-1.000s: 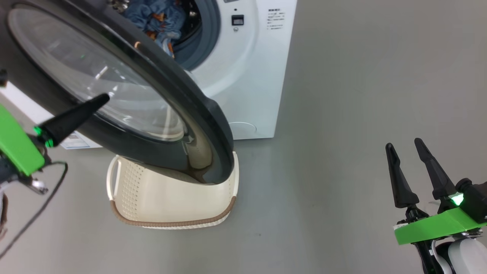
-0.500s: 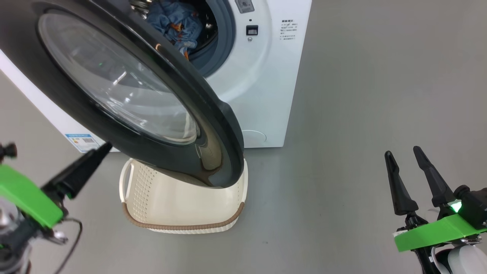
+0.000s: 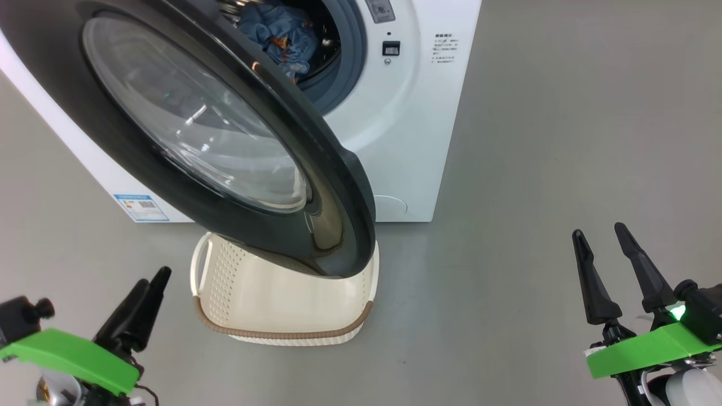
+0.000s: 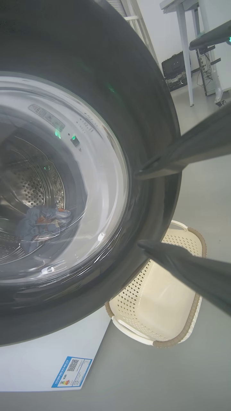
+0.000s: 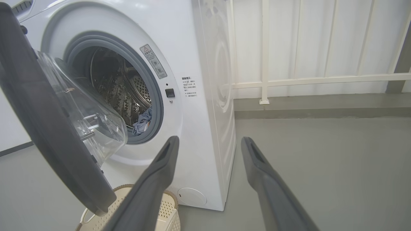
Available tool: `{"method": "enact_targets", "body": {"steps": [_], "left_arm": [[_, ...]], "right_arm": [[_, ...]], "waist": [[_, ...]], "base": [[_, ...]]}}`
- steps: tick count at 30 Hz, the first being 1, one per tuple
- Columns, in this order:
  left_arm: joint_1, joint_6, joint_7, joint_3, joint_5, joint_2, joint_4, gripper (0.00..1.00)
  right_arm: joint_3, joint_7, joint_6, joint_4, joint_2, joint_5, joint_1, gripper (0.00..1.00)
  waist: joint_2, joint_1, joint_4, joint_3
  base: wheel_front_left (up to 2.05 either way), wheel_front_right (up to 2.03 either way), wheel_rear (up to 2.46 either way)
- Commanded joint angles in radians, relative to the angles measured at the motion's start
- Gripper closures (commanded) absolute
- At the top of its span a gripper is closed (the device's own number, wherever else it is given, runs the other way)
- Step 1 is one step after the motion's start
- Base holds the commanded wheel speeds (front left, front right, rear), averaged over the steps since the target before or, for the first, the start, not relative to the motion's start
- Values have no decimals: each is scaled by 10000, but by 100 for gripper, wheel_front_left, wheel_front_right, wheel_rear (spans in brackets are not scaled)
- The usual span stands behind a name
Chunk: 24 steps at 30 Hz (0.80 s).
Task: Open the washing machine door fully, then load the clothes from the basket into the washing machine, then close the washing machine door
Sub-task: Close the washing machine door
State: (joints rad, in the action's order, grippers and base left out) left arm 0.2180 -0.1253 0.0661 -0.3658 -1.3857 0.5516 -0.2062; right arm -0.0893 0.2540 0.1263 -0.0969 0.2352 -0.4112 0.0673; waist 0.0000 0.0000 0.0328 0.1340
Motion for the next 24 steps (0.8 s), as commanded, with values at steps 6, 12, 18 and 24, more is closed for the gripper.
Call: {"method": "enact_targets", "body": {"steps": [6,12,18,24], "left_arm": [[137,-54,-1925,-583,679,417,-346,0],[281,-54,-3224,-1236,1934,373,-1130,0],[218,-54,-3274,425,4790,-564,-1286,0],[-303,-54,-3276,2001,7379,-1552,-689,0]], "right_arm": [[-166,78,44,181,218,95,-112,0],[-157,78,44,181,209,76,-115,0],[-90,78,44,184,193,81,-130,0],[-65,78,44,176,189,87,-132,0]], "waist": [[0,0,85,-73],[0,0,121,-52],[0,0,157,-37],[0,0,145,-48]], "base": [[0,0,0],[0,0,0],[0,0,0],[0,0,0]]}}
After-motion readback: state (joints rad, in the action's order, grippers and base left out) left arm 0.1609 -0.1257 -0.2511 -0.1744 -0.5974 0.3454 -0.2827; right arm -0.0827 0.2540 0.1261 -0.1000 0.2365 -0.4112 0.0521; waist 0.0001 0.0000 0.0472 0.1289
